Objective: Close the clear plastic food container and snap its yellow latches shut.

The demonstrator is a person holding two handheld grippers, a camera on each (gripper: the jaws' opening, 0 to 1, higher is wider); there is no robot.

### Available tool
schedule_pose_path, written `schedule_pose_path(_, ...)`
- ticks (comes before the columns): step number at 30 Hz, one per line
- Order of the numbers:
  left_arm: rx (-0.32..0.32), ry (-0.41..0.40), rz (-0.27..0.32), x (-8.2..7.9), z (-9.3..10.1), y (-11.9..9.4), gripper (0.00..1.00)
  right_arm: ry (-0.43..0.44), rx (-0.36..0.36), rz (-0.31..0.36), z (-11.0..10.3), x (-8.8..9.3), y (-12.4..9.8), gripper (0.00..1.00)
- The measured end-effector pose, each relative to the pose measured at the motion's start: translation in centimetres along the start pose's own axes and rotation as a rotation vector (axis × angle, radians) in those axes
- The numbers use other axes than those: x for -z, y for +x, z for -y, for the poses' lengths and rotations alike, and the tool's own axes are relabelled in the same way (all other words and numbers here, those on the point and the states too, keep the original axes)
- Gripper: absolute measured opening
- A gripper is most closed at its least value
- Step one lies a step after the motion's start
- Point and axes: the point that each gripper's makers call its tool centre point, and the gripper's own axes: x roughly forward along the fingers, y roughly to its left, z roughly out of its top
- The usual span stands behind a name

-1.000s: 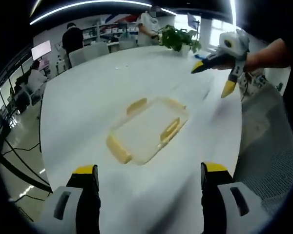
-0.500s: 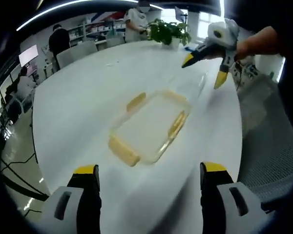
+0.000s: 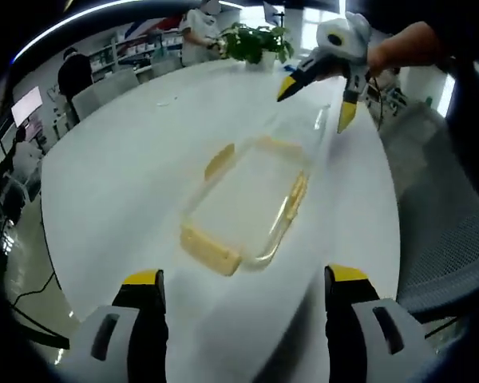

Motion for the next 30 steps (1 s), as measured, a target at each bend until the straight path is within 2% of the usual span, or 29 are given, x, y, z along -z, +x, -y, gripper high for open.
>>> schedule_pose_path(12,0.061,0.081,-0.029,0.1,-1.3,0.7,0.76,-0.052,-0.028,-0.042,0.8,0.2,1.3,0.63)
schedule_pose_path(24,0.107,0.200,-0.068,0.1,-2.1,1.4,0.69,-0.114,-0.072,-0.078,0.9,0.2,2.3,0.61)
schedule_pose_path(27,0.123,0.241,-0.094,0.3,-2.4,1.7,0.69,-0.123,-0.078,-0.088,1.1,0.3,2.6,0.60)
schedule_pose_path(30,0.147,0.274,-0.104,0.2,-2.6,1.9,0.66,-0.138,-0.092,-0.105,1.0,0.5,2.8,0.57)
